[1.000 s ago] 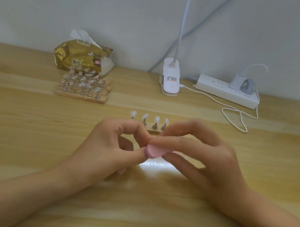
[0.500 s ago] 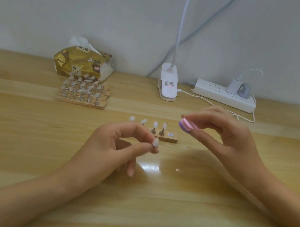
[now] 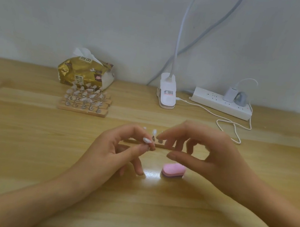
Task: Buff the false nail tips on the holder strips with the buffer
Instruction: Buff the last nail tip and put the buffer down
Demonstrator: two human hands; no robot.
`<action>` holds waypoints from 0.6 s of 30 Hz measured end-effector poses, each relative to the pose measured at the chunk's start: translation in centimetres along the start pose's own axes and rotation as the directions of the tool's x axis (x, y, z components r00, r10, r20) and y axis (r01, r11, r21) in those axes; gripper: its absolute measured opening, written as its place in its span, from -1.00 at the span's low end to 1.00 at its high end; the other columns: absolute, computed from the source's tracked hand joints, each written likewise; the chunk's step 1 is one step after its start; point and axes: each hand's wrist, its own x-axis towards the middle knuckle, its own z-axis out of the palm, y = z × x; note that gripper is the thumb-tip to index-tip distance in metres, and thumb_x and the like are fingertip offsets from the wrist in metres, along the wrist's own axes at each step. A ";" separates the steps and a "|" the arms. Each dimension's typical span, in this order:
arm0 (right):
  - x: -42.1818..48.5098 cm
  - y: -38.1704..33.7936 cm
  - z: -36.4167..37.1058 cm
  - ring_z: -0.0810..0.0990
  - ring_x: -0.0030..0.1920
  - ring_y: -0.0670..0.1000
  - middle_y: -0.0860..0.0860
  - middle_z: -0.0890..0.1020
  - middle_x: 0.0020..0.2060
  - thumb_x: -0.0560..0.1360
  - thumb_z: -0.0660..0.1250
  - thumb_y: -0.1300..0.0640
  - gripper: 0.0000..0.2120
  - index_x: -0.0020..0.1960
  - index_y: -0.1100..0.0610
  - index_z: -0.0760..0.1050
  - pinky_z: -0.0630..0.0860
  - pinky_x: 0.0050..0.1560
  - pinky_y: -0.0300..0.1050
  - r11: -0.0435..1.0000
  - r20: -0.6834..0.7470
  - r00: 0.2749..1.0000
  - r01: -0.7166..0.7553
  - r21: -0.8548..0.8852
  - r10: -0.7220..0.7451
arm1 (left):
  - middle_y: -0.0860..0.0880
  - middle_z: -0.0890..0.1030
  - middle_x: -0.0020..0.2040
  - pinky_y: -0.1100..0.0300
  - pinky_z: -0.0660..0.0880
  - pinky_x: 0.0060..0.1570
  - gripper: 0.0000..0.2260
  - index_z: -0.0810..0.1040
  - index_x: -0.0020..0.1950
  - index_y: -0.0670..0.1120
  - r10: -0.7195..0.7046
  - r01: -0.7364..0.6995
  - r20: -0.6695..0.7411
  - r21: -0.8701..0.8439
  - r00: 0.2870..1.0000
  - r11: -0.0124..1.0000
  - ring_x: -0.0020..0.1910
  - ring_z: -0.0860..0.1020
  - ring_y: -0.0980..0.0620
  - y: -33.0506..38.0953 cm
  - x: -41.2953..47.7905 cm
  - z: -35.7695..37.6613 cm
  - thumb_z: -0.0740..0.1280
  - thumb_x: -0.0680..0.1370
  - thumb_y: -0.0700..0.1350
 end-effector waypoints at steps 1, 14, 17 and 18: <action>0.3 -0.4 0.5 0.63 -0.12 -0.02 -0.12 0.63 -0.11 0.47 0.48 0.19 -0.77 0.10 -0.01 0.63 0.52 -0.18 -0.27 0.999 0.003 1.000 -0.006 0.043 0.006 | 0.05 0.66 -0.07 0.29 0.36 -0.52 -0.95 0.61 -0.10 -0.03 -0.001 0.001 0.015 0.002 1.000 1.000 -0.39 0.63 0.00 0.0 0.0 0.0 0.44 0.50 -0.07; 2.1 -0.3 0.6 0.64 -0.16 -0.02 -0.07 0.66 -0.12 0.43 0.51 0.17 -0.88 -0.04 0.13 0.70 0.57 -0.29 -0.09 0.972 0.116 0.988 -0.125 0.201 0.103 | 0.01 0.72 -0.03 0.42 0.40 -0.47 -0.70 0.56 0.00 0.14 -0.017 0.019 0.038 -0.049 0.999 0.999 -0.40 0.59 0.08 -0.6 0.1 -0.3 0.56 0.37 -0.11; 2.3 0.9 -0.9 0.65 -0.16 -0.06 -0.04 0.72 -0.13 0.43 0.52 0.22 -0.88 -0.05 0.06 0.71 0.54 -0.33 -0.23 0.955 0.044 0.974 -0.225 0.194 0.221 | 0.07 0.68 -0.09 0.37 0.35 -0.53 -0.74 0.60 0.02 0.14 -0.033 0.024 -0.062 -0.149 0.998 0.989 -0.41 0.50 0.16 -0.3 0.6 -1.0 0.50 0.36 0.02; 2.4 1.5 -1.4 0.65 -0.17 -0.09 -0.04 0.72 -0.14 0.42 0.53 0.24 -0.85 -0.06 0.03 0.71 0.52 -0.32 -0.29 0.954 0.017 0.965 -0.260 0.152 0.260 | 0.09 0.64 -0.16 0.36 0.33 -0.54 -0.75 0.61 0.00 0.14 -0.032 0.017 -0.096 -0.155 0.995 0.988 -0.42 0.45 0.20 -0.2 1.0 -1.6 0.50 0.35 0.07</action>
